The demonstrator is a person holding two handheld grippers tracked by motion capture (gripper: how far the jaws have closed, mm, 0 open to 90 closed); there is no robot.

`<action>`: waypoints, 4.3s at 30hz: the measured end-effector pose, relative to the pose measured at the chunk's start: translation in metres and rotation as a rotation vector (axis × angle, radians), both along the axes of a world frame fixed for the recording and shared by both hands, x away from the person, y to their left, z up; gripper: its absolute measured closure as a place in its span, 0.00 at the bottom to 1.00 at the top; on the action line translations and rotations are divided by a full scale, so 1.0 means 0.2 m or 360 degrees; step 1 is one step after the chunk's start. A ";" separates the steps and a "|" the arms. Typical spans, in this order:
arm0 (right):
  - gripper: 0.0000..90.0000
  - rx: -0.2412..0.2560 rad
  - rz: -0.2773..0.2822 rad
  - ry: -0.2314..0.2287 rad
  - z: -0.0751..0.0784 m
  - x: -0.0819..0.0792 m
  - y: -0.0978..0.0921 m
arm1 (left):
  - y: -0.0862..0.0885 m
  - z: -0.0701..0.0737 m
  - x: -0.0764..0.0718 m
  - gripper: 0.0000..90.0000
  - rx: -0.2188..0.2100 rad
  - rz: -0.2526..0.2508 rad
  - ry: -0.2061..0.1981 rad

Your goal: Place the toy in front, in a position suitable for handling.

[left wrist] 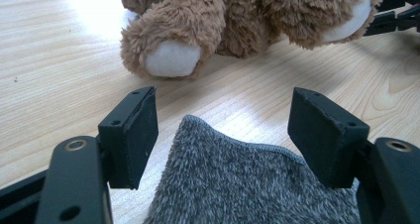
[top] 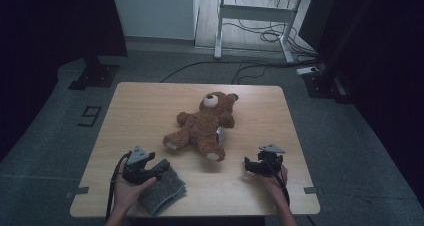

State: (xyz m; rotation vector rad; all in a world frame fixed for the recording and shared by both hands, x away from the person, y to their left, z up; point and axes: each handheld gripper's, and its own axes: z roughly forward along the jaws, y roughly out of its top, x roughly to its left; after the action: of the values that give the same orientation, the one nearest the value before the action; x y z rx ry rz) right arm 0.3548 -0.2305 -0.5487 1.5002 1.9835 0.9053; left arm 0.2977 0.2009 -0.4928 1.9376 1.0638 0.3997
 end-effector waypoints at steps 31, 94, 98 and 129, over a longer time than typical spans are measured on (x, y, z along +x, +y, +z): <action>0.24 0.0217 0.0203 -0.0279 0.26 0.09 0.01 | -0.09 0.06 0.29 0.31 -0.0006 0.0033 0.0059; 0.85 0.0511 0.0641 -0.0577 0.58 0.14 0.25 | -0.27 0.19 0.74 0.80 0.0151 0.0088 -0.0057; 0.85 0.0477 0.0731 -0.0549 0.54 0.07 0.30 | -0.30 0.15 0.79 0.80 0.0184 0.0062 -0.0040; 0.78 0.0585 0.0738 -0.0360 0.21 -0.03 0.32 | -0.01 0.13 0.34 0.34 0.0058 0.0034 0.0056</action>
State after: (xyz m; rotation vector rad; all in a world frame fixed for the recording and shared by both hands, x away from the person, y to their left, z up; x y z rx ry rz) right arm 0.3489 -0.1658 -0.5064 1.0524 2.1070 1.6287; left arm 0.3654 0.1995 -0.4664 1.9737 1.1077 0.4004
